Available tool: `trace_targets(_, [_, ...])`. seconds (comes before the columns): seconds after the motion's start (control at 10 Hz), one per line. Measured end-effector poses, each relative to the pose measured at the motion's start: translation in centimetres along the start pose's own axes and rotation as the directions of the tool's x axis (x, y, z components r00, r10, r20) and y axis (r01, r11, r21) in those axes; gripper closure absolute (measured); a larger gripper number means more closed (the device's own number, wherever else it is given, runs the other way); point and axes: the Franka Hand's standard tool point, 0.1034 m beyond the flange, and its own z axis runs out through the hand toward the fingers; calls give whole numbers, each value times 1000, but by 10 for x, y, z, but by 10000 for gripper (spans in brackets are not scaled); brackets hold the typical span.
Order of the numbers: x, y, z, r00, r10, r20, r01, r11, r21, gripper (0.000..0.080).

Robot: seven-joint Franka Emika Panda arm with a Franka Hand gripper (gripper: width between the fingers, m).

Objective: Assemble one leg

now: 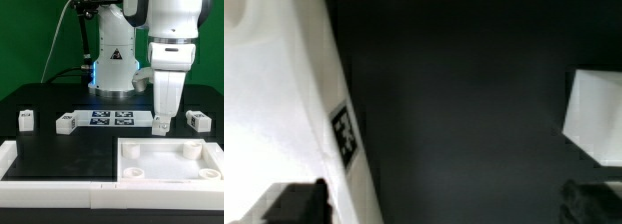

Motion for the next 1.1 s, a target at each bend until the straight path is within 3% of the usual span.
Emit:
trace_targets(0.3, [1,-2,2,957,291,-8,-291,957,10,150])
trace_targets(0.4, [0,-11,6,903,429,-16,-429,903,21,150])
trace_targets(0.5, [4,-26,8,797,604,-11,-603,797,36,150])
trace_targets(0.8, [34,-48,5,503,864,9,-863,501,55,150])
trace_targets(0.9, [47,-52,2,455,890,8,-889,454,56,150])
trace_targets(1.1, [62,-58,1,474,881,-5,-879,473,59,150])
